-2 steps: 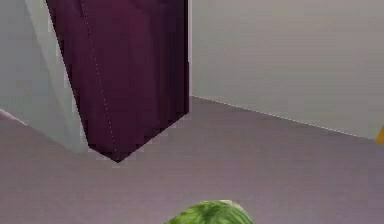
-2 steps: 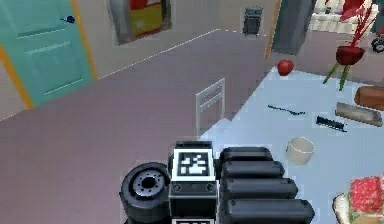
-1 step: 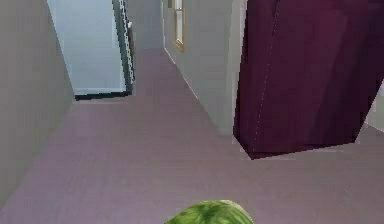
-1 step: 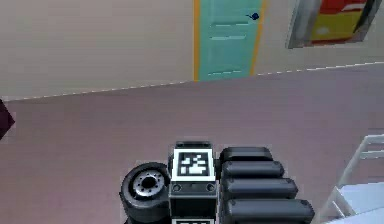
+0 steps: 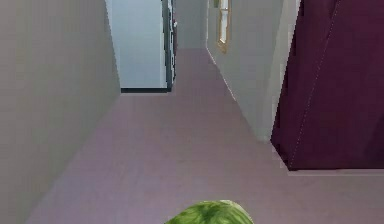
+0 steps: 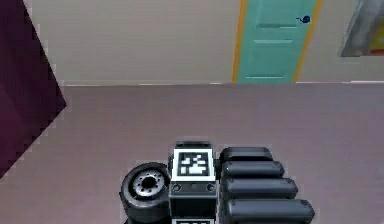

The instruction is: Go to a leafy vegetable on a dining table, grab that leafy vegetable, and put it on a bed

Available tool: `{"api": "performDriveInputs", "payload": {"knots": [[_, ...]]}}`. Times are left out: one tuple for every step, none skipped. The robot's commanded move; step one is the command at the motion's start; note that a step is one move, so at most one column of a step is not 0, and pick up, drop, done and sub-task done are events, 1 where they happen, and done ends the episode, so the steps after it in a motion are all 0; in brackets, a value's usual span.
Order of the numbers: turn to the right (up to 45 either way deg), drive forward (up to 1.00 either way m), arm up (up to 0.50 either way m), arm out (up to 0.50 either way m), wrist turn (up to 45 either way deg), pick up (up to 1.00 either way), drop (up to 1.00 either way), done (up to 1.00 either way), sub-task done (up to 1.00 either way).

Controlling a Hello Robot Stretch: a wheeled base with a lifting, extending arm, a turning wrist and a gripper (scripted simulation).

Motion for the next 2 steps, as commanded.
{"api": "performDriveInputs", "payload": {"knots": [[0.0,0.05,0.00,0.00,0.0,0.00,0.00,0.00,0.00],[45.0,0.00,0.00,0.00,0.0,0.00,0.00,0.00,0.00]]}}
